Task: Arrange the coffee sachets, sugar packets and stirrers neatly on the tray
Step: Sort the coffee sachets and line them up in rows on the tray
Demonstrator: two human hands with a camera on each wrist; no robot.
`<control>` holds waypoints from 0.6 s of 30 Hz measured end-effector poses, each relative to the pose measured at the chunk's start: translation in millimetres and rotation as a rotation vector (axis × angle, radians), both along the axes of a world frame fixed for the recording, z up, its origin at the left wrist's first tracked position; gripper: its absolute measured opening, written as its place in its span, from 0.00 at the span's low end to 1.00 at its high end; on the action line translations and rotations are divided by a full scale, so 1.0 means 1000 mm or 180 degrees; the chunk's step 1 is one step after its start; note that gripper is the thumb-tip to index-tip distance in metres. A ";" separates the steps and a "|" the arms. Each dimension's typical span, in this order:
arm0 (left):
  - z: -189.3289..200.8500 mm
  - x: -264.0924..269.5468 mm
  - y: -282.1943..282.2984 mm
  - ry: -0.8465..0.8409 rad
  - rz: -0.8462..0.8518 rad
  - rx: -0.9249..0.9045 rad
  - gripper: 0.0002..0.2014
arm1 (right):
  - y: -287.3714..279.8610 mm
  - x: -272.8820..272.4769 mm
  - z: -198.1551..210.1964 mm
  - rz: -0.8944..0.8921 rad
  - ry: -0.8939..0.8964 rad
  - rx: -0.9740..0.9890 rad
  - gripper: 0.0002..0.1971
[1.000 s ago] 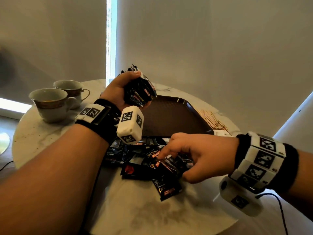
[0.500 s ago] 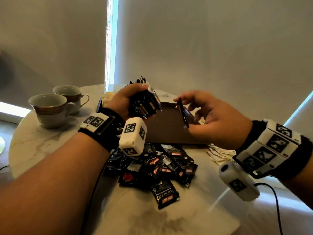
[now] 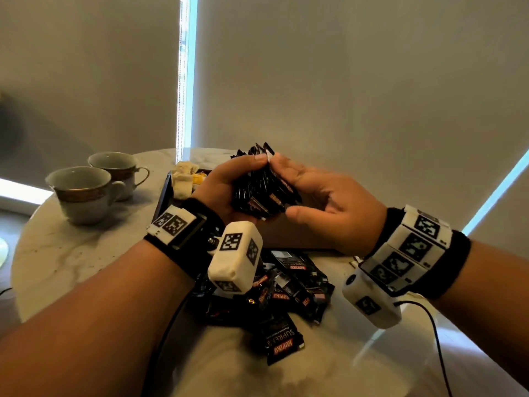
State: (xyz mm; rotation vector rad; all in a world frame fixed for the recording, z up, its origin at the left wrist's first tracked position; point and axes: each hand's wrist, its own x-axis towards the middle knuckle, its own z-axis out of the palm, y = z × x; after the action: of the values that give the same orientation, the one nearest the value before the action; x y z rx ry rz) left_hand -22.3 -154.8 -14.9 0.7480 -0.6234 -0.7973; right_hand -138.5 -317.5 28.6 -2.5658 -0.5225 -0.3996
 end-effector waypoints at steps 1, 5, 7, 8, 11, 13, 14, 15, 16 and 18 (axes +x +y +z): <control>0.000 -0.001 0.000 -0.0009 0.0013 -0.0011 0.19 | 0.000 0.001 0.001 -0.0051 -0.0030 -0.0052 0.30; 0.003 -0.002 0.000 -0.0093 0.0079 -0.0024 0.14 | 0.003 0.008 0.005 -0.0072 -0.0058 -0.0123 0.27; 0.004 0.000 0.002 -0.0058 0.0202 -0.0029 0.14 | 0.004 0.008 0.010 0.0048 0.0041 0.0037 0.28; 0.005 0.002 0.003 -0.0064 0.0242 -0.0058 0.14 | 0.005 0.008 0.013 0.0136 0.0153 0.0223 0.29; 0.009 0.010 0.008 -0.0100 0.0280 -0.0088 0.17 | 0.009 0.015 0.024 0.0366 0.0653 0.1063 0.28; 0.014 0.019 0.014 -0.0031 0.0296 -0.0133 0.18 | 0.009 0.028 0.032 0.0346 0.0596 0.1082 0.26; 0.016 0.025 0.017 0.0002 0.0297 -0.0158 0.19 | 0.008 0.037 0.037 0.0334 0.0449 0.0878 0.26; 0.020 0.031 0.020 0.0006 0.0288 -0.0101 0.21 | 0.008 0.047 0.042 0.0330 0.0345 0.0639 0.27; 0.022 0.035 0.024 0.0010 0.0280 -0.0008 0.22 | 0.008 0.056 0.045 0.0323 0.0333 0.0456 0.27; 0.030 0.048 0.031 -0.0047 0.0378 0.0212 0.18 | 0.009 0.076 0.050 0.0484 0.0355 0.0443 0.27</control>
State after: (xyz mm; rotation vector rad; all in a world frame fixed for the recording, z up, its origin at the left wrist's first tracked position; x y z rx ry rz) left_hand 25.4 -124.0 15.1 0.8446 -0.5625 -0.7065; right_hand -62.3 -308.2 78.6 -2.3801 -0.6213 -0.2298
